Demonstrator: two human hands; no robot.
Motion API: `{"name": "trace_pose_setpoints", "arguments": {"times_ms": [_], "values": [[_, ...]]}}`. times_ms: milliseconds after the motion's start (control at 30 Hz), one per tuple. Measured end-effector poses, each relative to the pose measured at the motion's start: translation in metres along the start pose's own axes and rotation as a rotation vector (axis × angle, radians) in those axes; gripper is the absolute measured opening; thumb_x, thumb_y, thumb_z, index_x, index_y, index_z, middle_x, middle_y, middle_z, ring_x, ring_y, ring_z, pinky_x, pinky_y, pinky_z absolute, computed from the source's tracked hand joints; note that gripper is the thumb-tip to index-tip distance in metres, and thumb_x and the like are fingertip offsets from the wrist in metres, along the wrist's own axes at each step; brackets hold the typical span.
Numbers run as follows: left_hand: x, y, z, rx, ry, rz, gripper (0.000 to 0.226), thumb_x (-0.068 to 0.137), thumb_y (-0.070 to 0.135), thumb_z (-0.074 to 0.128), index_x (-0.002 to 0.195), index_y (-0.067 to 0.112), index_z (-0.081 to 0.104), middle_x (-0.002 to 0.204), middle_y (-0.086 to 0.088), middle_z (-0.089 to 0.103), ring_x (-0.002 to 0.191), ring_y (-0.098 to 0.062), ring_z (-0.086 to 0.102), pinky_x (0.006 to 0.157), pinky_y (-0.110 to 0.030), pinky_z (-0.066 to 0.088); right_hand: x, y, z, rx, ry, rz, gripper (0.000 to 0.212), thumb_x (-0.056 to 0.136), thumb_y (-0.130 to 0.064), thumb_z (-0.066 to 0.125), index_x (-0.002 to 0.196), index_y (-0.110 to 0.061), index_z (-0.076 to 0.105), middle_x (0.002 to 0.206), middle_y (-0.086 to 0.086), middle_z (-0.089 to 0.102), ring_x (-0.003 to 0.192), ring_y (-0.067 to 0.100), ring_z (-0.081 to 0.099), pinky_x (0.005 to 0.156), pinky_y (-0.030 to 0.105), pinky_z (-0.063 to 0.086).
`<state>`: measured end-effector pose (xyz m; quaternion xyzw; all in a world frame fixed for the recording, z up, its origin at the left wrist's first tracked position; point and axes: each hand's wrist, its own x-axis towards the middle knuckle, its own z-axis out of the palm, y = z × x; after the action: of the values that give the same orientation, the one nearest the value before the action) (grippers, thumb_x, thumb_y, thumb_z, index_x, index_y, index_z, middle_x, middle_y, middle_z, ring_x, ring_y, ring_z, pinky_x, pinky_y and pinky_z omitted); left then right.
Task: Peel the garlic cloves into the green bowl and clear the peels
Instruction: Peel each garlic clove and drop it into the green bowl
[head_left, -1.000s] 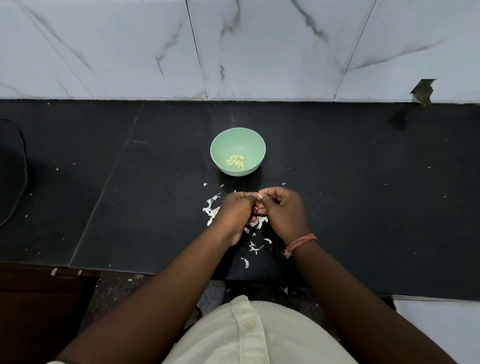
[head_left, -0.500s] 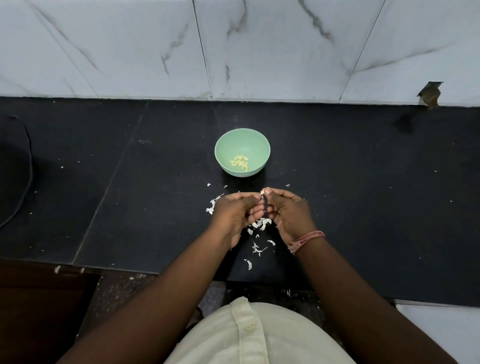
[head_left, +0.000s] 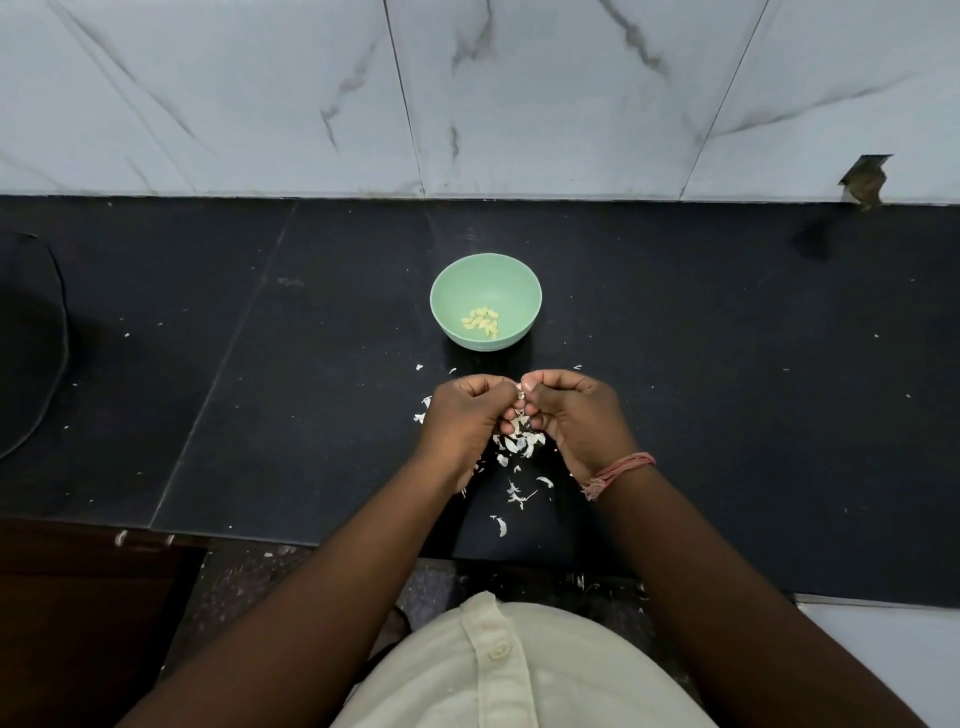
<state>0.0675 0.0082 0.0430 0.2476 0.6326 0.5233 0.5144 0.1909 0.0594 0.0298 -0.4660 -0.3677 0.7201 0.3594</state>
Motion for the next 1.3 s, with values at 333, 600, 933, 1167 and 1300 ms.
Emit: {"name": "trace_pose_setpoints", "arguments": {"times_ms": [333,600,933,1167,1300], "values": [[0.001,0.008,-0.007,-0.057,-0.181,-0.06,0.013,0.088,-0.008,0.059,0.09,-0.004,0.072,0.076,-0.013,0.067,0.057,-0.009,0.052,0.051,-0.019,0.044,-0.001,-0.018,-0.012,0.129,-0.236,0.313,0.018,0.099,0.002,0.05,0.091,-0.006,0.063,0.071,0.007,0.064,0.061,0.009,0.054,0.057,0.017,0.044],[0.003,0.015,-0.014,-0.224,-0.3,-0.185,0.014,0.093,-0.003,0.057,0.097,-0.006,0.07,0.078,-0.01,0.068,0.058,-0.006,0.053,0.05,-0.014,0.045,-0.009,-0.029,-0.01,0.037,-0.312,0.139,0.018,0.099,0.001,0.052,0.088,-0.003,0.066,0.073,0.01,0.062,0.067,0.013,0.053,0.059,0.021,0.044],[0.011,0.018,0.006,-0.143,0.003,-0.117,0.013,0.086,-0.002,0.061,0.078,-0.003,0.072,0.068,-0.009,0.063,0.054,-0.01,0.05,0.05,-0.016,0.043,-0.009,-0.009,0.002,-0.945,0.118,-0.737,0.018,0.088,-0.004,0.06,0.095,-0.015,0.072,0.096,-0.002,0.066,0.085,0.013,0.063,0.076,0.037,0.053],[0.005,0.018,0.012,0.031,0.022,-0.002,0.011,0.083,-0.002,0.065,0.085,-0.009,0.074,0.069,-0.012,0.063,0.056,-0.011,0.051,0.052,-0.021,0.042,-0.007,-0.018,-0.008,-0.847,0.085,-0.599,0.019,0.089,-0.001,0.062,0.085,-0.015,0.075,0.081,-0.003,0.072,0.074,0.015,0.067,0.071,0.039,0.057],[-0.002,0.016,0.017,-0.042,0.001,-0.011,0.015,0.085,-0.005,0.061,0.078,-0.003,0.074,0.067,-0.01,0.065,0.053,-0.009,0.05,0.049,-0.02,0.041,-0.009,-0.025,-0.013,-0.484,0.006,-0.277,0.016,0.091,0.004,0.065,0.086,-0.007,0.075,0.074,0.009,0.075,0.063,0.018,0.067,0.065,0.034,0.059]]}}
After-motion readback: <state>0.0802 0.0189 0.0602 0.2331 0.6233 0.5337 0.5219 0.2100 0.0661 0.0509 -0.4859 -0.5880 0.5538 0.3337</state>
